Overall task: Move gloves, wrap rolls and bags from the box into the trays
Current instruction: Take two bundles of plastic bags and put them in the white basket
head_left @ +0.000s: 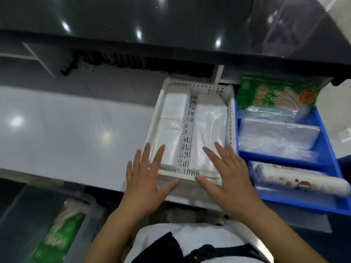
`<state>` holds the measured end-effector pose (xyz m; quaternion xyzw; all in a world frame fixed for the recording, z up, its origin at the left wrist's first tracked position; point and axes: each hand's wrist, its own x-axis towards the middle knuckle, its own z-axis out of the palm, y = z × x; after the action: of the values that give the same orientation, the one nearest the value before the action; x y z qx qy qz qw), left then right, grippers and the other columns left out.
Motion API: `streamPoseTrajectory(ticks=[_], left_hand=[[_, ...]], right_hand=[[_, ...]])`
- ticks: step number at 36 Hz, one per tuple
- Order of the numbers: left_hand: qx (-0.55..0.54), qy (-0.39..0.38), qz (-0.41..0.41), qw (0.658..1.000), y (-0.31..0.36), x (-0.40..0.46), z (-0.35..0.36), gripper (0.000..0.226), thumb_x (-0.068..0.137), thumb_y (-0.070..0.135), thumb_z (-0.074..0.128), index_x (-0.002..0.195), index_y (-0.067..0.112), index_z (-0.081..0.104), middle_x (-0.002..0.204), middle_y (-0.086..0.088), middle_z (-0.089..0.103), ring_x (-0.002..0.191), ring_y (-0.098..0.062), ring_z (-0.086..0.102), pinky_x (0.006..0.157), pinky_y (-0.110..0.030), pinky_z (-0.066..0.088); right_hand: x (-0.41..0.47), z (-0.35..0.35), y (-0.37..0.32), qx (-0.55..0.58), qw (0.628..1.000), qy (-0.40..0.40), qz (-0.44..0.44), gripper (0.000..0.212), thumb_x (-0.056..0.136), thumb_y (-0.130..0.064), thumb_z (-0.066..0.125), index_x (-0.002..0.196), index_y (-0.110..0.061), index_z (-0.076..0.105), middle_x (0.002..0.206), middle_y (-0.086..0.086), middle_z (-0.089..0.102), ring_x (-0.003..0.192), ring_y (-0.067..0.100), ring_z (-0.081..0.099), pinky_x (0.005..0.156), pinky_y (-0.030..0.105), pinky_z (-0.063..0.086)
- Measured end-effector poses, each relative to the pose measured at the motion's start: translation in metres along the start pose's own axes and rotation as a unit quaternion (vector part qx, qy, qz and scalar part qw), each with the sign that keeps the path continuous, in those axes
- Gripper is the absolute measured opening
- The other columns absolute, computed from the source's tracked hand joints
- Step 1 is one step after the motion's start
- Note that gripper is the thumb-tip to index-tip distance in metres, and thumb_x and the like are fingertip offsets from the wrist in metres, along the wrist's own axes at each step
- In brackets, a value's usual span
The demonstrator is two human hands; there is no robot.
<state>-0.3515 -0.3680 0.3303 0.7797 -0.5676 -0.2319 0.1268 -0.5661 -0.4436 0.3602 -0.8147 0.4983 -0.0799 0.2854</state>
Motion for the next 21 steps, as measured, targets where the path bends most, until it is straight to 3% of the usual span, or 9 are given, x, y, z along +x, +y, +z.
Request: streamPoseTrajectory(ticks=[4, 10, 14, 17, 21], left_hand=[[-0.057, 0.038, -0.036, 0.997, 0.021, -0.019, -0.002, 0.085, 0.086, 0.069, 0.047, 0.145, 0.057, -0.014, 0.154, 0.021, -0.029, 0.144, -0.006, -0.028, 0.119, -0.039, -0.014], [-0.085, 0.101, -0.154, 0.979, 0.032, -0.079, 0.023, 0.082, 0.083, 0.075, 0.044, 0.145, 0.06, -0.008, 0.159, 0.02, -0.022, 0.145, -0.005, -0.023, 0.118, -0.037, -0.009], [-0.14, 0.103, -0.29, 0.941, 0.031, -0.143, 0.052, 0.086, 0.069, 0.086, 0.035, 0.143, 0.063, -0.004, 0.161, 0.019, -0.015, 0.149, -0.008, -0.015, 0.122, -0.043, 0.004], [-0.147, 0.081, -0.36, 0.918, 0.031, -0.196, 0.07, 0.084, 0.065, 0.092, 0.034, 0.133, 0.07, -0.01, 0.162, 0.016, -0.015, 0.149, -0.01, -0.013, 0.121, -0.04, 0.005], [-0.194, 0.117, -0.432, 0.873, 0.022, -0.248, 0.073, 0.08, 0.082, 0.069, 0.054, 0.141, 0.063, 0.0, 0.163, 0.014, -0.009, 0.15, -0.008, -0.008, 0.121, -0.037, 0.007]], right_hand=[[-0.005, -0.016, 0.01, 0.021, 0.999, 0.003, -0.03, 0.075, 0.081, -0.077, 0.032, 0.149, -0.048, 0.02, 0.16, -0.022, 0.004, 0.148, 0.002, -0.012, 0.122, 0.044, 0.004], [-0.013, -0.003, 0.013, 0.068, 0.987, -0.076, -0.127, 0.072, 0.081, -0.075, 0.033, 0.147, -0.047, 0.025, 0.159, -0.022, 0.011, 0.148, 0.0, -0.01, 0.121, 0.035, 0.002], [-0.023, 0.022, 0.0, 0.052, 0.969, -0.134, -0.199, 0.075, 0.08, -0.073, 0.033, 0.147, -0.039, 0.033, 0.16, -0.008, 0.024, 0.15, 0.014, 0.003, 0.121, 0.043, 0.008], [-0.035, 0.037, -0.016, 0.056, 0.952, -0.17, -0.248, 0.072, 0.081, -0.07, 0.037, 0.145, -0.038, 0.038, 0.157, -0.006, 0.032, 0.15, 0.019, 0.012, 0.119, 0.047, 0.014], [-0.051, 0.056, -0.043, 0.055, 0.928, -0.218, -0.298, 0.071, 0.082, -0.072, 0.037, 0.146, -0.041, 0.035, 0.158, -0.011, 0.026, 0.15, 0.015, 0.007, 0.12, 0.047, 0.012]])
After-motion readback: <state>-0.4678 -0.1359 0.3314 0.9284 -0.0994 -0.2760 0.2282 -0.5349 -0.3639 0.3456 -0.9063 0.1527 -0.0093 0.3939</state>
